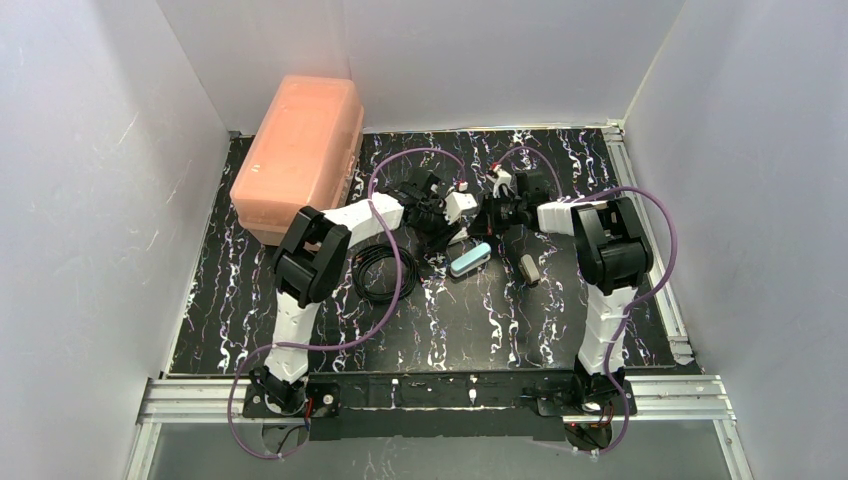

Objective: Load the staples into the stapler
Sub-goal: Open the staple box at the center of the board.

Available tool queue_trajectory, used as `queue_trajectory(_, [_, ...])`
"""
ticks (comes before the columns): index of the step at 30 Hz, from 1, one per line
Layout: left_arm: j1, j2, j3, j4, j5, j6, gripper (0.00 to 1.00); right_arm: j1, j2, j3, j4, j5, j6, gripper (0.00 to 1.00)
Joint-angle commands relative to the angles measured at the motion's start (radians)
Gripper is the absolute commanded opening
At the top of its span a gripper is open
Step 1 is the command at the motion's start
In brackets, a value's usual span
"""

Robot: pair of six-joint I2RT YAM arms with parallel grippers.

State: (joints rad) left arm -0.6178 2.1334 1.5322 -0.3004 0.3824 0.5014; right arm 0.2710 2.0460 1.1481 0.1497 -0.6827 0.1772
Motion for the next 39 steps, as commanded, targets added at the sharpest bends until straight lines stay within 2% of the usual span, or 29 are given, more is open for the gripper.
queue_trajectory(1, [0.012, 0.011, -0.046, -0.170, -0.029, -0.012, 0.50, -0.030, -0.017, -0.030, -0.066, 0.088, -0.048, 0.01])
queue_trajectory(4, [0.012, 0.021, -0.013, -0.163, -0.023, -0.032, 0.59, -0.031, -0.011, -0.033, -0.061, 0.075, -0.036, 0.01])
queue_trajectory(11, [0.010, 0.075, 0.127, -0.162, 0.000, -0.050, 0.69, -0.030, 0.003, -0.040, -0.050, 0.047, -0.019, 0.01])
queue_trajectory(18, [-0.001, 0.167, 0.280, -0.214, 0.049, -0.073, 0.73, -0.019, 0.005, -0.040, -0.032, 0.020, 0.002, 0.01])
queue_trajectory(22, [-0.004, 0.181, 0.302, -0.209, 0.071, -0.104, 0.73, -0.010, 0.014, -0.038, -0.024, 0.003, 0.015, 0.01])
queue_trajectory(30, [-0.010, 0.166, 0.247, -0.146, 0.078, -0.121, 0.68, 0.020, 0.026, -0.047, -0.011, -0.021, 0.036, 0.01])
queue_trajectory(35, [-0.013, 0.150, 0.197, -0.129, 0.086, -0.123, 0.60, 0.027, 0.026, -0.045, -0.004, -0.020, 0.047, 0.01])
queue_trajectory(39, [-0.012, 0.124, 0.132, -0.100, 0.082, -0.121, 0.50, 0.028, 0.027, -0.049, -0.001, -0.017, 0.049, 0.01])
